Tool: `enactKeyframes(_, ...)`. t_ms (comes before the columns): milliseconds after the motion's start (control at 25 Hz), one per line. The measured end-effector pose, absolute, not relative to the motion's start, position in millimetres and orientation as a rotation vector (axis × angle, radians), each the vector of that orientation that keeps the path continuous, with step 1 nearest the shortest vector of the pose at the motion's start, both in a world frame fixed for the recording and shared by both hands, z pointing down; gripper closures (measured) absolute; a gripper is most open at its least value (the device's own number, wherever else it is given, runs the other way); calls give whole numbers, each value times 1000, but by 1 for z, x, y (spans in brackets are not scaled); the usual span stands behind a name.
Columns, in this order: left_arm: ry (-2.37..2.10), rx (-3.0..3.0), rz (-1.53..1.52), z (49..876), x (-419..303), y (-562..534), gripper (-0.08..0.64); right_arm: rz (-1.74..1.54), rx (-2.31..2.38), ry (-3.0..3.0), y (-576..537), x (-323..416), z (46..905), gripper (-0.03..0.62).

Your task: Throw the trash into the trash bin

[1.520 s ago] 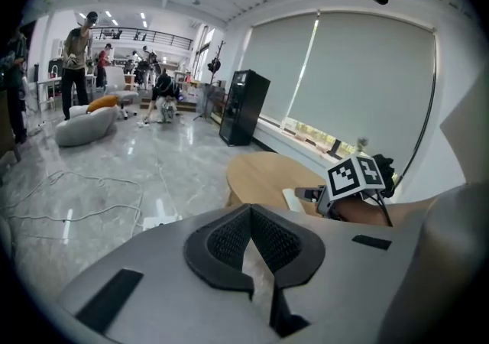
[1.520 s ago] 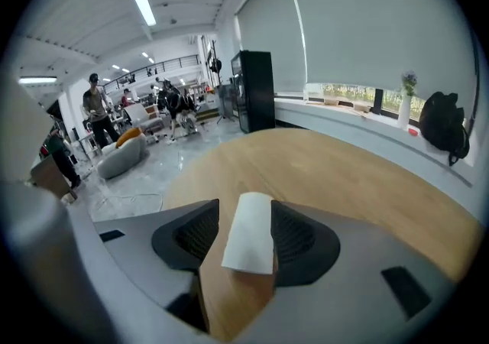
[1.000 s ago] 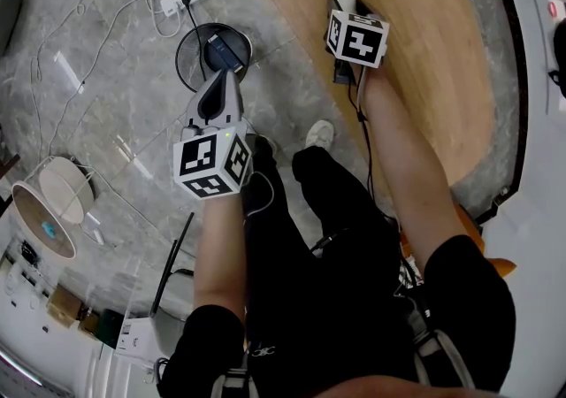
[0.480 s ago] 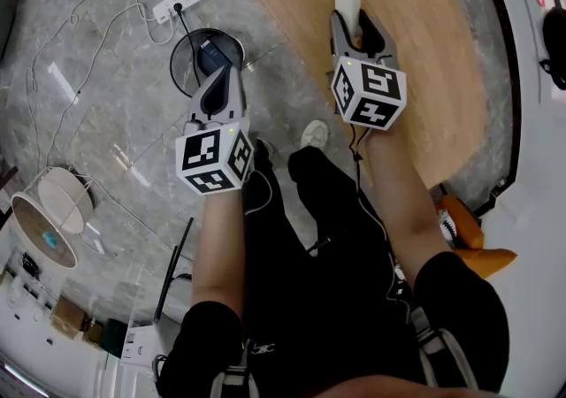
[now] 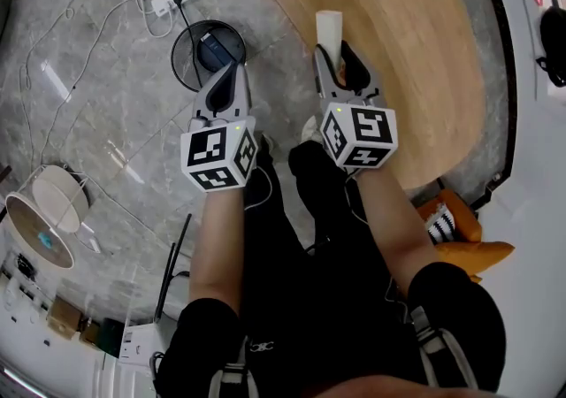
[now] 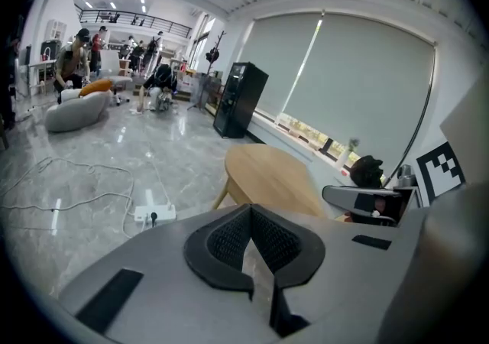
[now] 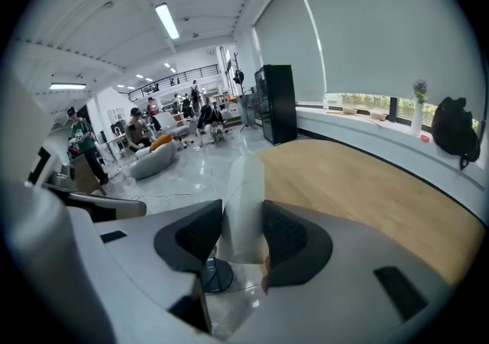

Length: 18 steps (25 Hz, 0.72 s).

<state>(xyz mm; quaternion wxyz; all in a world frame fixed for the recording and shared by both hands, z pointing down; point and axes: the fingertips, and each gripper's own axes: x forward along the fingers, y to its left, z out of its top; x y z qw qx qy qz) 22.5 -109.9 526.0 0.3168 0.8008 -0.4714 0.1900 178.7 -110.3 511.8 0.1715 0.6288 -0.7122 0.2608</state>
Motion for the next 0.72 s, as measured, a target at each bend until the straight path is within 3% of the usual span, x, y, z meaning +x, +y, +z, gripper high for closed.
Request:
enactKeyframes(320, -1253, 2042, 509, 555, -47, -107, 548, 781, 1615, -2105, -116, 69, 538, 422)
enactKeyframes(720, -1277, 1870, 543, 615, -159, -104, 548, 868, 1333, -2001, -121, -50, 651, 420)
